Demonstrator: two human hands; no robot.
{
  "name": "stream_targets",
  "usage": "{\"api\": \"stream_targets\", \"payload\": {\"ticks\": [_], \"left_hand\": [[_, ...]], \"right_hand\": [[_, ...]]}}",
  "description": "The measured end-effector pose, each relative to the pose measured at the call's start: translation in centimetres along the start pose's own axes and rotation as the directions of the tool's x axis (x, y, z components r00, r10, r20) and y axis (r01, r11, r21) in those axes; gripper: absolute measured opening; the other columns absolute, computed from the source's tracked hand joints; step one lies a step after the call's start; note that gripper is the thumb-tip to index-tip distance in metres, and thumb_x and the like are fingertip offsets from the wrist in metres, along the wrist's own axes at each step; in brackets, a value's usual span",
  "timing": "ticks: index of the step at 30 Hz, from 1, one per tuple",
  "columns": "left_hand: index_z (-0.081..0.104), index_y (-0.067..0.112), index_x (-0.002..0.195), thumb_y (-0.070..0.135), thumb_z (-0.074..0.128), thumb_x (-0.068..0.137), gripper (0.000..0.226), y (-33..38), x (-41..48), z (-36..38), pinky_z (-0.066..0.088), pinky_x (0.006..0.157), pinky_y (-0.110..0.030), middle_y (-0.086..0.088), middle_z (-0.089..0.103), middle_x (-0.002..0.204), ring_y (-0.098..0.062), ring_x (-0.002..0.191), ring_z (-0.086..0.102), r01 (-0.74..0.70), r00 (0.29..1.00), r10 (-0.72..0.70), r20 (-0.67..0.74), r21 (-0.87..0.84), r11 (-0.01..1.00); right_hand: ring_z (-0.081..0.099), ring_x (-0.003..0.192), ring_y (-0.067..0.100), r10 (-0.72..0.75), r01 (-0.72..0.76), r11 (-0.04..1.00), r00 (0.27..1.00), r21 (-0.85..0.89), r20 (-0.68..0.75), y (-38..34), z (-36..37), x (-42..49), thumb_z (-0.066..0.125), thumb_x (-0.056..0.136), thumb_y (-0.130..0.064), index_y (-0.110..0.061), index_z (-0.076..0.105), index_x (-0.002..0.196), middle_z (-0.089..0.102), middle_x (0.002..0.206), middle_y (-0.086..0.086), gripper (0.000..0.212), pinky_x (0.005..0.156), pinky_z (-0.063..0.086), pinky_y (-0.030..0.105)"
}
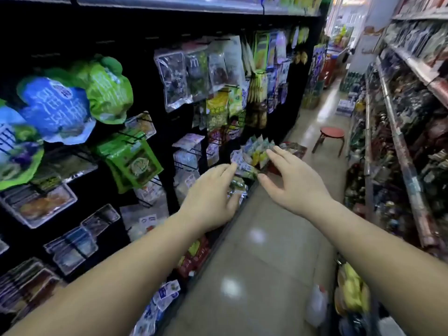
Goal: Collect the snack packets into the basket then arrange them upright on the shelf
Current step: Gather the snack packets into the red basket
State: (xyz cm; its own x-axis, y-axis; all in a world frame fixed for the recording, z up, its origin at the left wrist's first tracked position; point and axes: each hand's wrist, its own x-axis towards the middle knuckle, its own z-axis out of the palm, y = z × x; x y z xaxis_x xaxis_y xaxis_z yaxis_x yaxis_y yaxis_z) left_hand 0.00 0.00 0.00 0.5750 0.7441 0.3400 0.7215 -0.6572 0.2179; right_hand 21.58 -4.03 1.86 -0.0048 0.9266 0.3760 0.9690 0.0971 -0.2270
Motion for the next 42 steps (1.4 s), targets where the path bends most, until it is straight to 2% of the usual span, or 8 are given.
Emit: {"api": "stream_targets", "payload": {"ticks": [5, 9, 11, 17, 20, 27, 36, 42], "left_hand": [[0.037, 0.017, 0.153, 0.038, 0.054, 0.098, 0.061, -4.1, 6.0, 5.7, 0.048, 0.101, -0.038, 0.000, 0.048, 0.147, -0.022, 0.133, 0.047, 0.053, 0.996, -0.046, 0.074, -0.105, 0.993], [0.039, 0.018, 0.152, 0.040, 0.054, 0.097, 0.061, -6.6, 12.1, 10.7, 0.046, 0.106, -0.037, 0.002, 0.047, 0.149, -0.020, 0.137, 0.044, 0.061, 0.989, -0.039, 0.146, -0.154, 0.986], [0.038, 0.019, 0.153, 0.042, 0.052, 0.096, 0.063, -7.2, 15.2, 13.6, 0.046, 0.106, -0.037, 0.003, 0.045, 0.150, -0.019, 0.138, 0.043, 0.038, 0.980, -0.006, 0.198, -0.158, 0.987], [0.037, 0.018, 0.152, 0.038, 0.055, 0.096, 0.062, -4.7, 25.4, 21.4, 0.045, 0.106, -0.039, 0.002, 0.044, 0.150, -0.022, 0.136, 0.045, 0.035, 0.948, 0.044, 0.315, -0.242, 0.970], [0.036, 0.017, 0.154, 0.039, 0.054, 0.098, 0.063, -2.4, 31.5, 25.5, 0.042, 0.111, -0.038, 0.002, 0.043, 0.152, -0.021, 0.140, 0.043, 0.031, 0.930, 0.073, 0.361, -0.275, 0.961], [0.036, 0.019, 0.155, 0.041, 0.054, 0.098, 0.063, 1.9, 46.8, 34.1, 0.040, 0.112, -0.034, 0.004, 0.042, 0.153, -0.015, 0.139, 0.043, 0.091, 0.927, 0.033, 0.375, -0.310, 0.946], [0.034, 0.020, 0.156, 0.040, 0.055, 0.098, 0.064, 1.6, 67.0, 41.7, 0.035, 0.111, -0.027, 0.004, 0.040, 0.156, -0.015, 0.141, 0.040, 0.173, 0.921, -0.057, 0.386, -0.272, 0.947], [0.036, 0.018, 0.155, 0.041, 0.055, 0.097, 0.065, 1.2, 83.9, 50.7, 0.038, 0.113, -0.030, 0.002, 0.043, 0.154, -0.016, 0.139, 0.044, 0.174, 0.912, -0.036, 0.409, -0.306, 0.936]], "right_hand": [[0.041, 0.144, 0.017, 0.127, -0.128, 0.992, 0.991, 0.006, 0.051, 3.7, 4.2, 5.0, 0.037, 0.085, -0.065, -0.024, 0.048, 0.150, 0.043, 0.157, -0.002, 0.077, 0.115, 0.038, 0.035], [0.043, 0.143, 0.018, 0.199, -0.197, 0.980, 0.977, -0.035, 0.074, 7.5, 7.4, 8.8, 0.054, 0.091, -0.054, -0.022, 0.053, 0.146, 0.047, 0.154, 0.001, 0.064, 0.114, 0.035, 0.032], [0.046, 0.141, 0.021, 0.246, -0.242, 0.969, 0.964, -0.055, 0.100, 10.0, 9.2, 10.3, 0.053, 0.090, -0.054, -0.021, 0.056, 0.144, 0.050, 0.153, 0.003, 0.064, 0.114, 0.035, 0.033], [0.057, 0.130, 0.025, 0.386, -0.385, 0.923, 0.917, -0.030, 0.101, 19.3, 11.9, 13.6, 0.053, 0.085, -0.053, -0.017, 0.064, 0.135, 0.061, 0.141, 0.008, 0.063, 0.107, 0.045, 0.037], [0.055, 0.131, 0.020, 0.437, -0.436, 0.899, 0.885, -0.048, 0.161, 25.6, 12.1, 16.0, 0.047, 0.088, -0.058, -0.023, 0.056, 0.142, 0.060, 0.141, -0.002, 0.066, 0.104, 0.048, 0.037], [0.048, 0.136, 0.013, 0.448, -0.452, 0.891, 0.862, -0.041, 0.237, 42.2, 12.4, 24.6, 0.051, 0.095, -0.052, -0.031, 0.040, 0.153, 0.051, 0.150, -0.012, 0.062, 0.102, 0.045, 0.033], [0.048, 0.136, 0.012, 0.416, -0.436, 0.900, 0.864, 0.009, 0.284, 59.9, 15.4, 40.9, 0.053, 0.093, -0.052, -0.032, 0.048, 0.148, 0.055, 0.145, -0.012, 0.058, 0.104, 0.046, 0.034], [0.049, 0.134, 0.011, 0.458, -0.472, 0.881, 0.838, -0.026, 0.295, 73.5, 19.1, 51.5, 0.041, 0.088, -0.062, -0.034, 0.054, 0.142, 0.057, 0.140, -0.012, 0.063, 0.100, 0.047, 0.031]]}}
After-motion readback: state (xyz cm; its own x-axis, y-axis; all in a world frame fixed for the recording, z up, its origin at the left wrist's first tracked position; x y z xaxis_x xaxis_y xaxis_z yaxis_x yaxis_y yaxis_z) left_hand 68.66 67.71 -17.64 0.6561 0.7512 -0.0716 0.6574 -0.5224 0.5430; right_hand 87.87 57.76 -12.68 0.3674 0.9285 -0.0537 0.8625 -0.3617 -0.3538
